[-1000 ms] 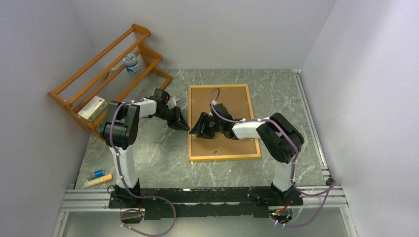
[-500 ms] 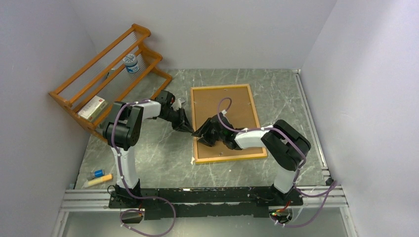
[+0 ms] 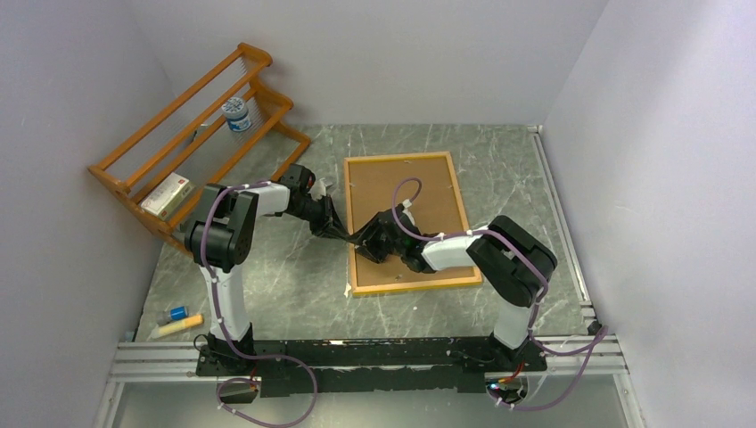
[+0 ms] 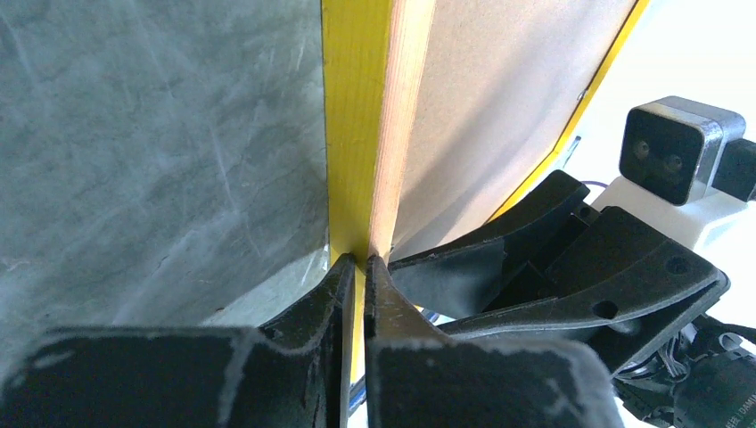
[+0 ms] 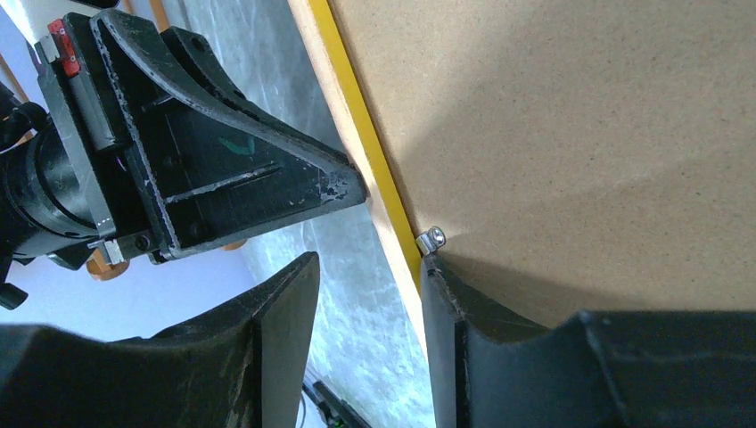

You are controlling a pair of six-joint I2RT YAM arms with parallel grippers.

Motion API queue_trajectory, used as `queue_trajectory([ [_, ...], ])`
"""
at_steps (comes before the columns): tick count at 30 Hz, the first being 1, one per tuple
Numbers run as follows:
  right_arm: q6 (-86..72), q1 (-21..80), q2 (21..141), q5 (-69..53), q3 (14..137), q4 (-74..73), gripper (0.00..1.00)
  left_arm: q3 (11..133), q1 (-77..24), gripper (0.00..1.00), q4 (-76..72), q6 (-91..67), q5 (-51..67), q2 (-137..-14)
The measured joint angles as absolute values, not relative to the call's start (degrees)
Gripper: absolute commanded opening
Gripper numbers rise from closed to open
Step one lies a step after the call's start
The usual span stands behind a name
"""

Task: Put the photo into the frame
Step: Install the photo frame at the center of the board.

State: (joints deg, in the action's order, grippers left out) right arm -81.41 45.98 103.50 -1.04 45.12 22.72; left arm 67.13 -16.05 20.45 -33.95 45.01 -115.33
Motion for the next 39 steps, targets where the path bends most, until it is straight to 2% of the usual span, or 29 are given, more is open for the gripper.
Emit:
queue_trajectory([
  [3, -81.4, 46.1, 103.5, -0.3, 45.0, 23.0, 0.47, 67.1, -16.1, 0.04, 20.5, -34.0, 45.0, -115.3],
  [6, -81.3, 46.2, 103.5, 0.0, 44.0, 24.7, 0.37, 67.1, -16.1, 0.04, 20.5, -34.2, 45.0, -115.3],
  [12, -81.4, 46.2, 104.4, -0.4, 40.7, 31.3, 0.34, 67.1, -16.1, 0.03, 20.6, -35.3, 44.9, -115.3],
  [16, -81.5, 46.2, 105.8, -0.6, 39.9, 34.9, 0.17, 67.2, -16.0, 0.03, 20.3, -35.5, 44.4, -115.2],
  [19, -81.4, 45.6, 107.8, -1.4, 39.6, 38.5, 0.13, 67.6, -15.7, 0.03, 20.2, -35.5, 43.5, -115.1],
  [24, -80.8, 44.3, 110.1, -3.9, 38.4, 45.5, 0.31, 67.9, -15.4, 0.03, 20.0, -35.2, 43.1, -115.1],
  [28, -78.1, 43.6, 108.7, -5.1, 38.1, 46.0, 0.45, 67.9, -15.4, 0.14, 20.1, -35.2, 43.5, -115.1],
  [36, -65.7, 42.6, 90.8, -3.1, 42.7, 24.5, 0.51, 69.0, -15.7, 0.45, 24.1, -33.7, 43.2, -115.1],
  [39, -60.8, 42.5, 87.4, -2.6, 45.0, 16.4, 0.52, 69.8, -15.4, 0.5, 24.2, -33.6, 43.3, -115.1],
])
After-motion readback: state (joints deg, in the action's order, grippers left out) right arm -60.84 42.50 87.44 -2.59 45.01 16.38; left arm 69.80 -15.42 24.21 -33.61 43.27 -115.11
